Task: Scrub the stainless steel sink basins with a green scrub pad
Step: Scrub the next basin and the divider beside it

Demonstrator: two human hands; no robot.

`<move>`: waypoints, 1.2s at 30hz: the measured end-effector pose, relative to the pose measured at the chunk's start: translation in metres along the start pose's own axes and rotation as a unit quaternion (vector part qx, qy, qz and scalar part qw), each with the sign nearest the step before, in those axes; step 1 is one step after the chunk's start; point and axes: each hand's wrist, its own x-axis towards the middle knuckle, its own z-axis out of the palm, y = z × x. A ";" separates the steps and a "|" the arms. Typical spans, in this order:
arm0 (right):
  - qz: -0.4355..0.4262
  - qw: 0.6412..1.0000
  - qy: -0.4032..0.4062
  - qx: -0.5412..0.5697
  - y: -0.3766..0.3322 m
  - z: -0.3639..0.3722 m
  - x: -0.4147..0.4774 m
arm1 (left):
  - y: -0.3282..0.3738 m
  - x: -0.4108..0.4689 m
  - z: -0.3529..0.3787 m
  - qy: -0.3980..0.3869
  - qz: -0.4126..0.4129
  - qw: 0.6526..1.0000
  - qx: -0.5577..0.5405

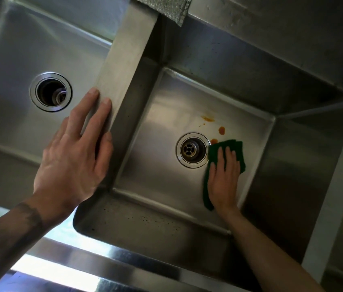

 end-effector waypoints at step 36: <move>-0.070 0.997 -0.023 -0.005 0.000 -0.009 0.057 | -0.001 -0.001 0.001 -0.003 -0.006 1.000 -0.011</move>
